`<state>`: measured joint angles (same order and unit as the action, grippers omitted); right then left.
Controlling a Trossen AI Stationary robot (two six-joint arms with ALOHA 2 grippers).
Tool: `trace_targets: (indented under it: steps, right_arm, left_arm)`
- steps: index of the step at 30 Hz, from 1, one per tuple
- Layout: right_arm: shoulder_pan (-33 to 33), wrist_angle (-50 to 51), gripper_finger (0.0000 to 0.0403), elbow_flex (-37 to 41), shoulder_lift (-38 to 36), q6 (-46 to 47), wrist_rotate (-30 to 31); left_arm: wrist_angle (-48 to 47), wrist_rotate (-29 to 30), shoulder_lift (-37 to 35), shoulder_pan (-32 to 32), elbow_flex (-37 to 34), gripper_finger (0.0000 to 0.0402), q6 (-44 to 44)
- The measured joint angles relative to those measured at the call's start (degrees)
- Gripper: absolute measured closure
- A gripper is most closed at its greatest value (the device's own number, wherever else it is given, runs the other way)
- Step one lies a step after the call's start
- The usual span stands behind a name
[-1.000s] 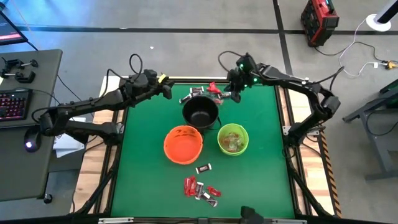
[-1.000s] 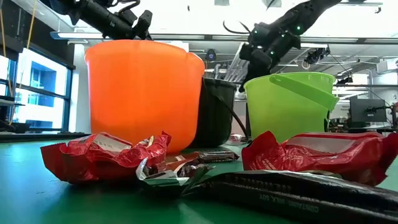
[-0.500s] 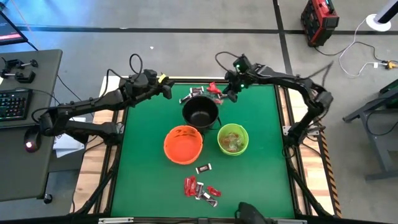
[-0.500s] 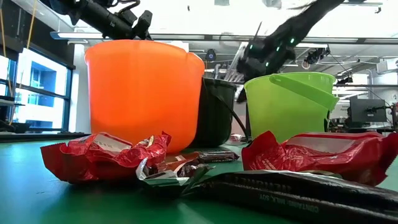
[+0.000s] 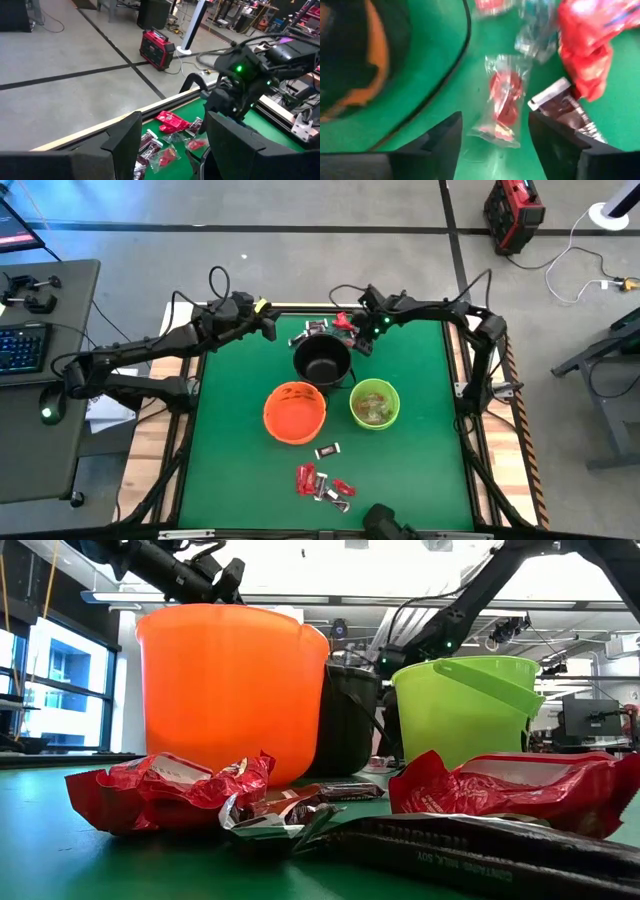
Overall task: Sort candy by brand, put in halloween buckets
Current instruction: Put the red gummy into the green bucket
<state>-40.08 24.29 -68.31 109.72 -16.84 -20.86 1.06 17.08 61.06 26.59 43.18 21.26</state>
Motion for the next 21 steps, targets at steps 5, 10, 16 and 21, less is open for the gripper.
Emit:
trace_targets:
  steps: [5, 10, 16, 21]
  right_arm:
    - [1.8, -0.2, 0.0180, 0.0, 2.0, -0.8, 3.5]
    - [3.2, -1.0, 0.0260, 0.0, 1.8, -0.2, 7.4]
    - [3.2, 0.2, 0.0386, 0.0, -2.0, -0.2, 7.2]
    - [1.5, 8.0, 0.0399, 0.0, -11.2, -1.5, 7.4]
  left_arm:
    - [0.0, 0.0, 0.0, 0.0, 0.0, 0.0194, -0.6]
    - [0.0, 0.0, 0.0, 0.0, 0.0, 0.0194, -1.5]
    - [0.0, 0.0, 0.0, 0.0, 0.0, 0.0194, -3.4]
    - [0.0, 0.0, 0.0, 0.0, 0.0, 0.0194, -4.2]
